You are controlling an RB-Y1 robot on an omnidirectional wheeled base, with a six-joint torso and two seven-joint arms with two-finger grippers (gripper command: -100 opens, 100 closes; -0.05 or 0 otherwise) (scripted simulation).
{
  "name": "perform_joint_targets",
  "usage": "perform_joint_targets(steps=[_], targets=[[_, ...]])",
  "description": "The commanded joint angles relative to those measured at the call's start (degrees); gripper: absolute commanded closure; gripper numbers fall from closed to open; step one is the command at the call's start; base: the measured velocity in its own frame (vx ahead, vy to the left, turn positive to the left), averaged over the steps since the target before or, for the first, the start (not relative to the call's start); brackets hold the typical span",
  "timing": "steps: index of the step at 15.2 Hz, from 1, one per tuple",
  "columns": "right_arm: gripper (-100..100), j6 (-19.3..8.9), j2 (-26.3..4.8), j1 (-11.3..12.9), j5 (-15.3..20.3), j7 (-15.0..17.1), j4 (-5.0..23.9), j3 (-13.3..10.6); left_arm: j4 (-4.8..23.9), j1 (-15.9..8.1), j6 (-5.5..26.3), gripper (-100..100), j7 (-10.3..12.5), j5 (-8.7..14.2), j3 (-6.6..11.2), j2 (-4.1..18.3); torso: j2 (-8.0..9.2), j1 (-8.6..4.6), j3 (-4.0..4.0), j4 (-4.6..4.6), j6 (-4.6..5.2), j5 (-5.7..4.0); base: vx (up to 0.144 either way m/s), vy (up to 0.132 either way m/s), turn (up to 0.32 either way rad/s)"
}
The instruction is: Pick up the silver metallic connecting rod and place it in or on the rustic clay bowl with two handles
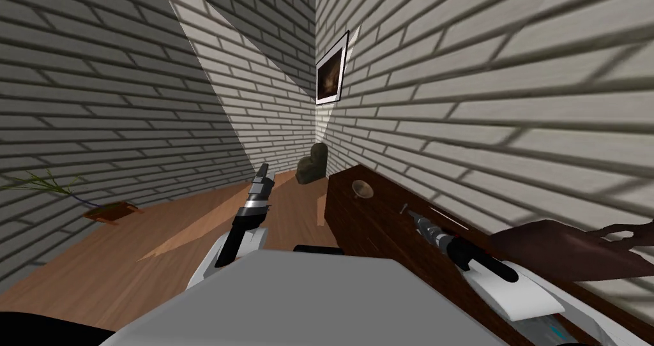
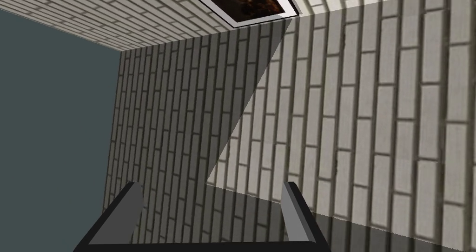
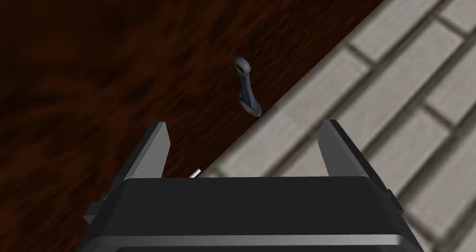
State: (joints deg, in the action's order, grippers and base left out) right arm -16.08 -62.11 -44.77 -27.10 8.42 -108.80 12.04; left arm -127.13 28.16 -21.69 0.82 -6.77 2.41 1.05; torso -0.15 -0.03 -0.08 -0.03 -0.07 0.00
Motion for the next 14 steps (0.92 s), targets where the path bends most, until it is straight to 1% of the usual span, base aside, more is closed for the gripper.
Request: perform_joint_targets(steps=[1, 2, 3, 4, 5, 6, 7, 8, 9, 10, 11, 12, 13, 14], targets=[[-100, -2.37, -2.50, -0.42, -1.09, -0.09, 1.11, 0.26, 0.00, 0.00, 0.00, 0, 0.00, 0.00, 0.00, 0.00, 0.00, 0.00, 0.00, 0.00, 0.00, 0.00, 0.019, -0.001, 0.250], [-100, -4.20, -4.10, -1.35, -2.29, -0.21, 2.18, 0.67, 0.00, 0.01, 0.00, 0, 0.00, 0.00, 0.00, 0.00, -0.01, 0.00, 0.00, 0.00, 0.02, 0.01, 0.020, -0.001, 0.288], [-100, -4.39, -4.73, -1.35, -2.29, -0.21, 2.18, 0.67, 0.00, 0.00, 0.00, 0, 0.00, 0.00, 0.00, 0.00, -0.02, -0.01, -0.01, -0.01, 0.00, 0.00, 0.020, -0.004, 0.230], [-100, -6.09, -6.44, -2.29, -3.48, -0.32, 3.24, 0.98, 0.00, 0.01, 0.00, 0, 0.00, 0.00, 0.00, 0.00, -0.01, -0.01, -0.01, 0.00, 0.04, 0.00, 0.018, -0.002, 0.279], [-100, -6.36, -6.84, -2.29, -3.48, -0.32, 3.24, 0.98, 0.00, 0.00, 0.00, 0, 0.00, 0.00, 0.00, 0.00, -0.01, -0.01, -0.01, 0.00, 0.00, 0.00, 0.016, -0.005, 0.260], [-100, -8.13, -8.81, -3.26, -4.65, -0.42, 4.27, 1.18, 0.00, 0.00, 0.00, 0, 0.00, 0.00, 0.00, 0.00, -0.02, -0.01, -0.01, 0.00, 0.01, 0.00, 0.019, -0.003, 0.315], [-100, -8.27, -8.81, -3.26, -4.65, -0.42, 4.27, 1.18, 0.00, 0.00, 0.00, 0, 0.00, 0.00, 0.00, 0.00, -0.03, 0.00, -0.02, -0.01, -0.01, 0.00, 0.021, -0.004, 0.253], [-100, -10.12, -10.64, -4.23, -5.81, -0.53, 5.28, 1.28, 0.00, 0.01, 0.00, 0, 0.00, 0.00, 0.00, 0.00, -0.03, 0.00, -0.02, -0.01, 0.03, -0.01, 0.023, -0.001, 0.253], [-100, -10.12, -10.64, -4.23, -5.81, -0.53, 5.28, 1.28, 0.00, 0.00, 0.00, 0, 0.00, 0.00, 0.00, 0.00, -0.03, 0.01, -0.02, -0.01, 0.02, 0.00, 0.020, -0.003, 0.233], [-100, -11.89, -12.33, -5.21, -6.94, -0.63, 6.26, 1.29, 0.00, 0.01, 0.00, 0, 0.00, 0.00, 0.01, 0.00, -0.02, 0.01, -0.02, -0.01, 0.03, -0.01, 0.018, -0.001, 0.290], [-100, -11.89, -12.33, -5.21, -6.94, -0.63, 6.26, 1.29, 0.00, 0.00, 0.00, 0, 0.00, 0.00, 0.00, 0.00, -0.03, 0.01, -0.02, -0.01, 0.00, 0.00, 0.017, -0.006, 0.234], [-100, -13.57, -13.87, -6.18, -8.03, -0.72, 7.20, 1.20, 0.00, 0.01, 0.00, 0, 0.00, 0.00, 0.01, 0.00, -0.02, 0.01, -0.01, 0.00, 0.04, 0.00, 0.021, -0.006, 0.263], [-100, -13.57, -13.87, -6.18, -8.03, -0.72, 7.20, 1.20, 0.00, 0.00, 0.00, 0, 0.00, 0.00, 0.00, 0.00, -0.03, 0.01, -0.02, -0.01, 0.01, 0.00, 0.021, -0.009, 0.196], [-100, -15.15, -15.26, -7.13, -9.08, -0.80, 8.08, 1.03, 0.00, 0.01, 0.00, 0, 0.00, 0.00, 0.01, 0.00, -0.02, 0.01, -0.01, 0.00, 0.05, 0.00, 0.023, -0.008, 0.207]])
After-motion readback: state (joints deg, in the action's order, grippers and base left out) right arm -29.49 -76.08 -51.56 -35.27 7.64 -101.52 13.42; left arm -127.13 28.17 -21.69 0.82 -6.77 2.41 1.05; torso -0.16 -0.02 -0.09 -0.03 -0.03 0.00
